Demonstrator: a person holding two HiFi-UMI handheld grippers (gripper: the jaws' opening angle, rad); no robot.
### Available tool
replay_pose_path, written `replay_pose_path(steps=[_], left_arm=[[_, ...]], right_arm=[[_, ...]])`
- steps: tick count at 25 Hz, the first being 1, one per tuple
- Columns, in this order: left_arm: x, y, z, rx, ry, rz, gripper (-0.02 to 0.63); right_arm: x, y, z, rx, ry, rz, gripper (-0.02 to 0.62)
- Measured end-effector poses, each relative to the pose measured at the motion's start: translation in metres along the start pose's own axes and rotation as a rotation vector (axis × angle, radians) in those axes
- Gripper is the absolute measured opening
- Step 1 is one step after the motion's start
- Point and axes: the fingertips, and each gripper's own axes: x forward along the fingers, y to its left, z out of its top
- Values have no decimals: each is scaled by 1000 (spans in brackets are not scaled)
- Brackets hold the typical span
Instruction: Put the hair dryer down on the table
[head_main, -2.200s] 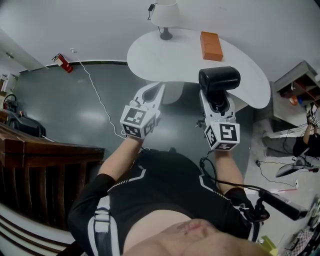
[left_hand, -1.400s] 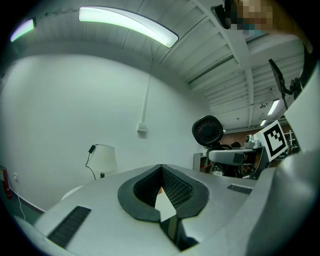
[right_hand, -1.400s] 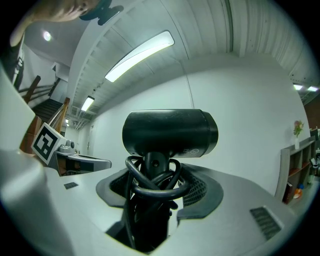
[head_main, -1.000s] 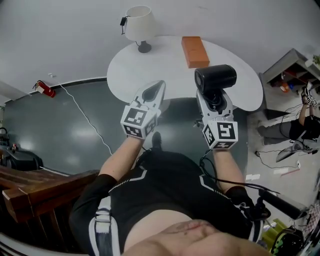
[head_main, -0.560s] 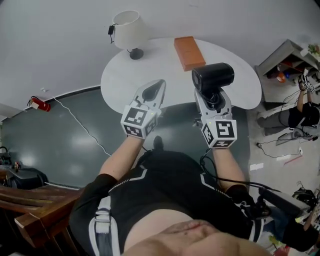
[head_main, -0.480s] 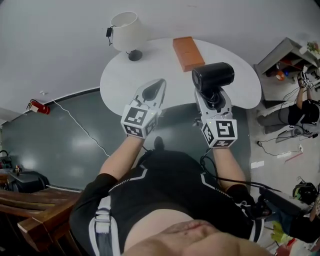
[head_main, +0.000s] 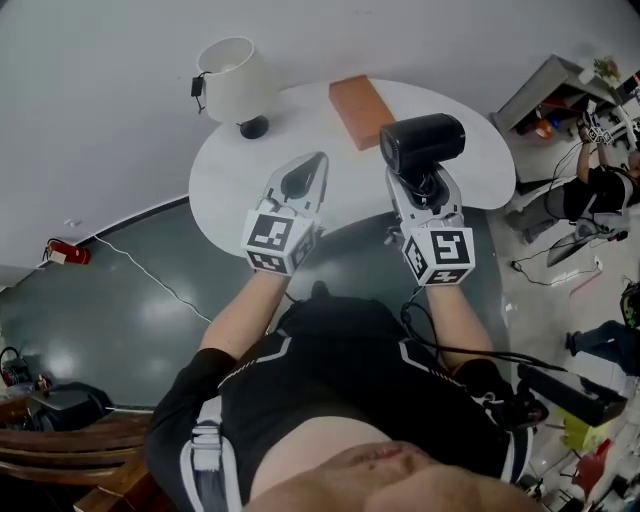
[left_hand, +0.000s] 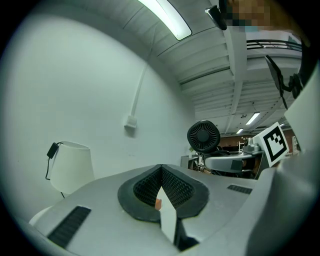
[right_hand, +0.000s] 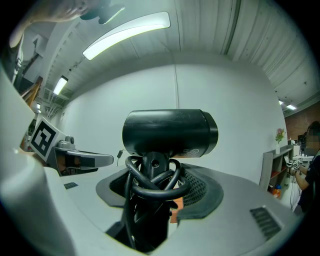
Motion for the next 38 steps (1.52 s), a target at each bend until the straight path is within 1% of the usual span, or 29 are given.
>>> replay_pose_path(steps=[6, 9, 14, 19, 25, 35, 38], left_arm=[[16, 26, -1, -7, -21, -51, 31], [26, 27, 4, -10, -37, -75, 31], [48, 21, 6, -13, -36, -106, 31], [79, 8, 5, 35, -24, -146, 31], [128, -12, -3, 32, 4, -185, 31], [211, -34, -25, 53, 75, -245, 31], [236, -40, -31, 65, 96, -259, 31]], right_arm=[[28, 4, -2, 20, -1, -54, 265], [34, -3, -1, 31, 0, -79, 265], [43, -24, -2, 53, 6, -123, 265], [56, -58, -8, 97, 2, -172, 265], [66, -108, -23, 132, 41, -247, 265], [96, -187, -56, 208, 96, -329, 265], [102, -212, -68, 257, 110, -351, 265]])
